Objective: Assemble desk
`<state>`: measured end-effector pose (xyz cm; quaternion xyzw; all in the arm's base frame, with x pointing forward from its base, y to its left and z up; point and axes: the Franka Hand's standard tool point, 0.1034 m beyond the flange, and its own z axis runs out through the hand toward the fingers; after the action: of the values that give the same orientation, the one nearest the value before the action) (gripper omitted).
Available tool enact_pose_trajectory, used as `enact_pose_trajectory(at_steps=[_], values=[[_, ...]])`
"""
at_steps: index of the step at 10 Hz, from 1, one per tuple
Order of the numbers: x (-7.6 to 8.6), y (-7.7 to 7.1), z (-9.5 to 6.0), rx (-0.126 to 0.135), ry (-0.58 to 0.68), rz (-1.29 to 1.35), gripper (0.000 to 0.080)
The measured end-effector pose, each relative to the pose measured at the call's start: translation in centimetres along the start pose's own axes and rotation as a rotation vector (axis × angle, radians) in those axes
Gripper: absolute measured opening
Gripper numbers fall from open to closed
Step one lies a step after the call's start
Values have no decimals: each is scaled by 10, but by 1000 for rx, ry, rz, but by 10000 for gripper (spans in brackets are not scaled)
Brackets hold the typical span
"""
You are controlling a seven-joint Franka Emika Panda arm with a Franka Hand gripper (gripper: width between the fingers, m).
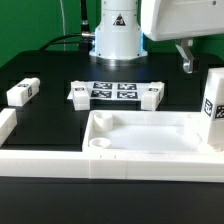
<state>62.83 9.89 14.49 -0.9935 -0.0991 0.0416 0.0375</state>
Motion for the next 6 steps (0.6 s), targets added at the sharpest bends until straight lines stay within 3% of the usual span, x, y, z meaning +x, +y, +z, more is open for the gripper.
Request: enact_pose_trajectory(at_steps=[1,6], values=[[0,-1,1,8,-59,-1,649],[14,0,9,10,-50,3,649]])
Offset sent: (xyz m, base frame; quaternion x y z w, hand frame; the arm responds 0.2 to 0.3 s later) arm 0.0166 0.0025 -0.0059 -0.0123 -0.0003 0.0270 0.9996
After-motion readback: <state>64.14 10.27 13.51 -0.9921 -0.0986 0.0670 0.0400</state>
